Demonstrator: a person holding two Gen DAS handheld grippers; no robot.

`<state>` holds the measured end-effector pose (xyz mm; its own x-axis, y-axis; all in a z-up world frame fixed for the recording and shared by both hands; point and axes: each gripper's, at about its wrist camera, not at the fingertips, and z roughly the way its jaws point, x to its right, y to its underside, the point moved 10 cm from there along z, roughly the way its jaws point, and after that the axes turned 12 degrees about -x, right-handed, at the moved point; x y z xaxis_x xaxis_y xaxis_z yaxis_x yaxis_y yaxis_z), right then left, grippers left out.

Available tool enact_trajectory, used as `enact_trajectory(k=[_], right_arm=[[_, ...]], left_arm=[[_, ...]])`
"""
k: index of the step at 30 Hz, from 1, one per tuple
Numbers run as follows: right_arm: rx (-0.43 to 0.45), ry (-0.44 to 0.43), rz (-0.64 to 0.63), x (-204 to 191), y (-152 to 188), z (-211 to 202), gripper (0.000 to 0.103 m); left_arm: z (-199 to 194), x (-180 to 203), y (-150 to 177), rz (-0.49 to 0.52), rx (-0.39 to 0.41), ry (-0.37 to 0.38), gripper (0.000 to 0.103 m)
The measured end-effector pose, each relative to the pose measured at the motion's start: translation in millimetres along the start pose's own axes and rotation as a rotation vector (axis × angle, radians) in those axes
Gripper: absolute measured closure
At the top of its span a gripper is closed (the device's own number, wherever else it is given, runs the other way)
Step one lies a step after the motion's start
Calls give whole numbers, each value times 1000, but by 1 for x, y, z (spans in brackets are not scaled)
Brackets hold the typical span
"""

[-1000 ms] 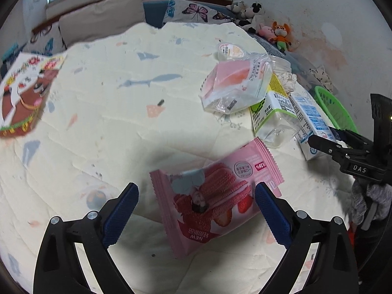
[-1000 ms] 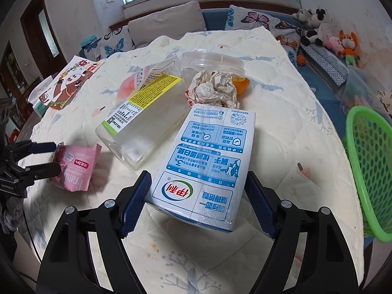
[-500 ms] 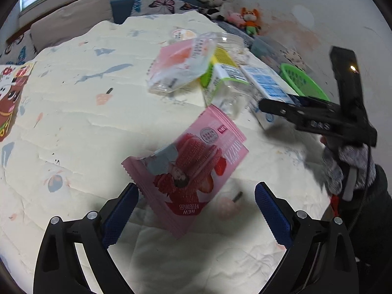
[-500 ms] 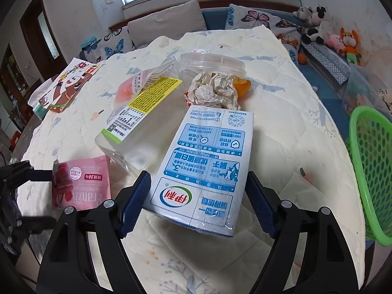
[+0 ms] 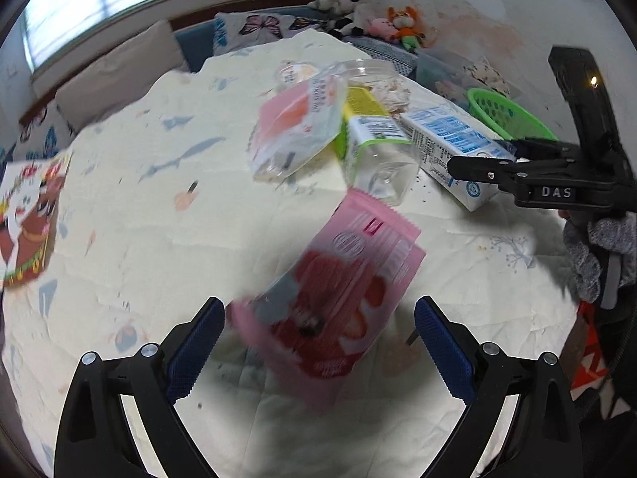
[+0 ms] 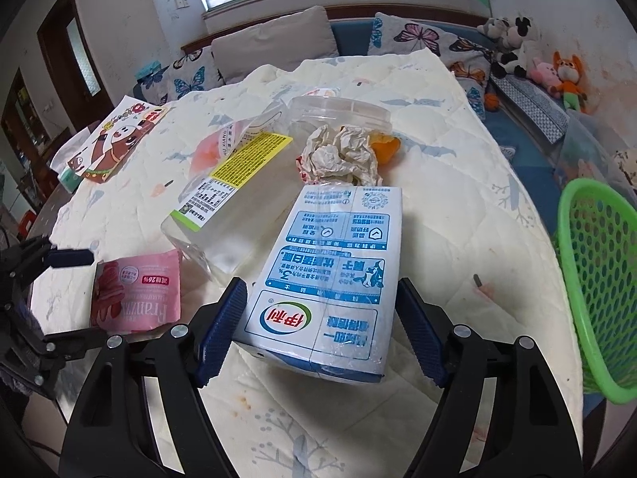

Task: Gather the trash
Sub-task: 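Grasp the pink snack wrapper with the left gripper while the right grasps the milk carton, then carry the milk carton into the green wastebasket and open the right gripper while the left carries the wrapper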

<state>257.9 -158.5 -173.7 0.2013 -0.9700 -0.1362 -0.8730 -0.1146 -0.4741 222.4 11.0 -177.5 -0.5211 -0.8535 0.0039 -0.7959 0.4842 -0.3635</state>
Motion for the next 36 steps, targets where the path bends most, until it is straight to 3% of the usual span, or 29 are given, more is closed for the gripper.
enact_trajectory(k=[7,9,18,20,21,22,24,30,36], right_arm=[[-21,3,-10,3,6,2,27],[-21,2,-1,5,6,2,20],[-26,33,15,1,-10,11,20],[-36,43,21,2,-12,15,23],[-39,55,24,4,-13,16,30],[-44,64,25,5,-13,17,33],[-41,52,29,7,-12,15,35],[-9,38,18,11,-4,-3,36],[28,25,10,19,5,-27,36]], left_arm=[[15,7,-13,33,-14,-17,10],[18,7,-15,34,-17,-27,10],[23,8,-21,66,-19,-35,10],[26,9,-21,68,-24,-36,10],[26,9,-21,67,-23,-41,11],[27,9,-21,62,-24,-41,13],[29,8,-21,44,-33,-37,32],[27,14,-15,-12,-40,-18,57],[14,22,-12,-52,-17,-15,69]])
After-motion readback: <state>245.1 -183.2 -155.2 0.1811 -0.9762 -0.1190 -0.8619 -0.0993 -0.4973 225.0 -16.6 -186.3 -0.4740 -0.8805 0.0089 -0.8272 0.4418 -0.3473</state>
